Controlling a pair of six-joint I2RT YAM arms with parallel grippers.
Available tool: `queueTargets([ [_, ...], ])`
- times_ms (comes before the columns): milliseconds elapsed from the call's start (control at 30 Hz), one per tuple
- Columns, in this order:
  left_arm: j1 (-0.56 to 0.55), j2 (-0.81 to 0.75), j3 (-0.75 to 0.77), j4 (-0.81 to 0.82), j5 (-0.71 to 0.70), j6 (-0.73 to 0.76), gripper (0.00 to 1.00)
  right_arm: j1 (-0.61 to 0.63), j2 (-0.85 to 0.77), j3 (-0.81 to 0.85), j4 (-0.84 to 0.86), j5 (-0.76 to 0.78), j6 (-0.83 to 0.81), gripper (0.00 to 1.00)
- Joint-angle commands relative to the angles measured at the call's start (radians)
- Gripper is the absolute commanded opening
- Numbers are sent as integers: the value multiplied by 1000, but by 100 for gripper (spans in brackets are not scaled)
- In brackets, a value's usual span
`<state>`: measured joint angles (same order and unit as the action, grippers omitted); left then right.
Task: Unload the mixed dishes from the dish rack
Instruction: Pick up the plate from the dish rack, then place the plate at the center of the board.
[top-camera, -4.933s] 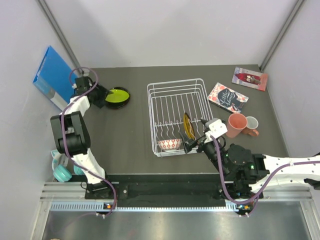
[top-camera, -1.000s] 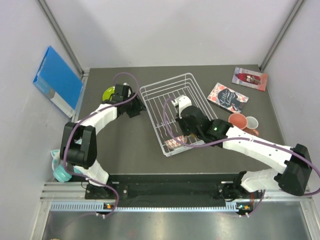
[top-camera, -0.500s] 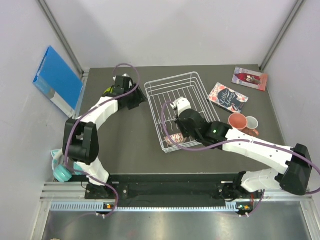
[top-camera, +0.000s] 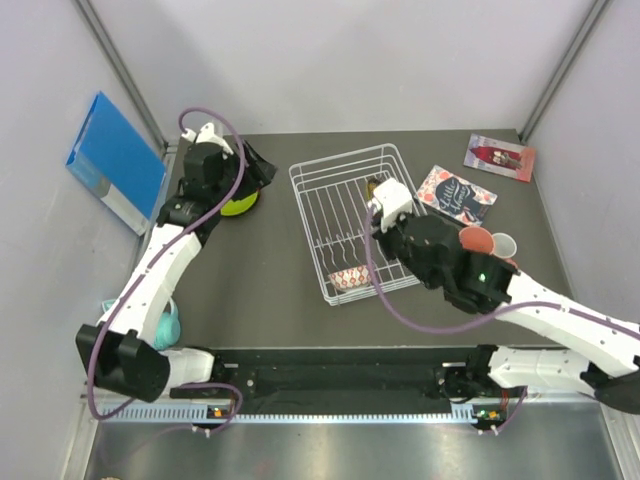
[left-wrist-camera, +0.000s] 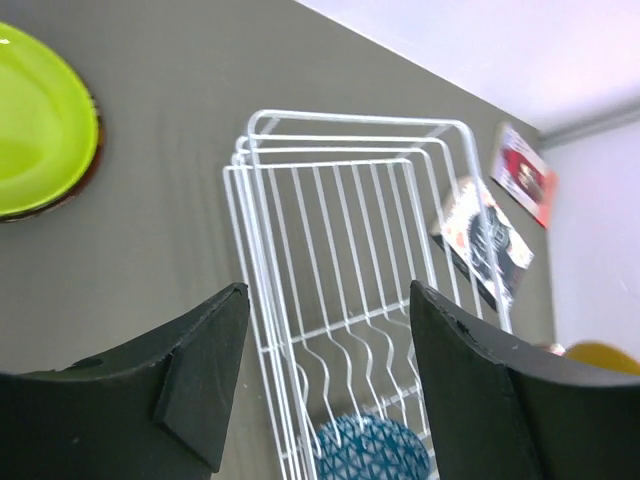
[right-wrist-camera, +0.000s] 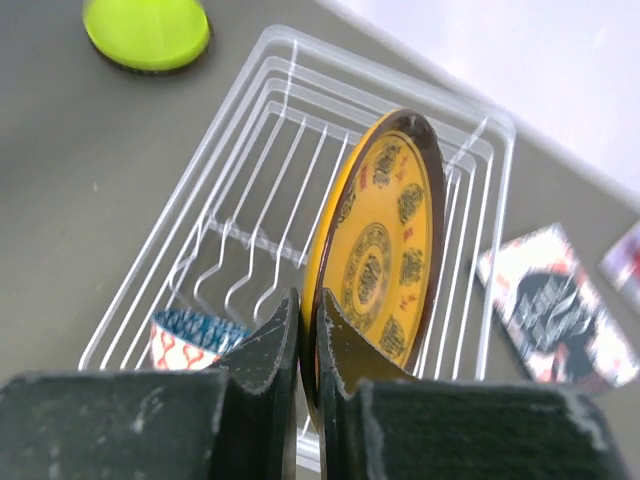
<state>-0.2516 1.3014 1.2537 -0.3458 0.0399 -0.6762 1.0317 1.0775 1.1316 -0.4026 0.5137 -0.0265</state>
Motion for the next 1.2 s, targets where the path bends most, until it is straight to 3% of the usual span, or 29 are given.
queueTargets([
  [0,-5,-37,-37,19,170,32,69,122,-123,-186,284,34,-333,0],
  [167,-6,-73,-60,-1,250,62,68,359,-278,-505,715,137,-850,0],
  [433,-18,-125,-119,-1,485,107,68,571,-183,-648,895,252,-1176,0],
  [633,-90,-211,-160,-44,488,175,69,649,-73,-682,972,258,-1239,0],
  [1167,-186,-332,-267,-159,525,256,66,639,55,-647,1010,152,-1211,0],
])
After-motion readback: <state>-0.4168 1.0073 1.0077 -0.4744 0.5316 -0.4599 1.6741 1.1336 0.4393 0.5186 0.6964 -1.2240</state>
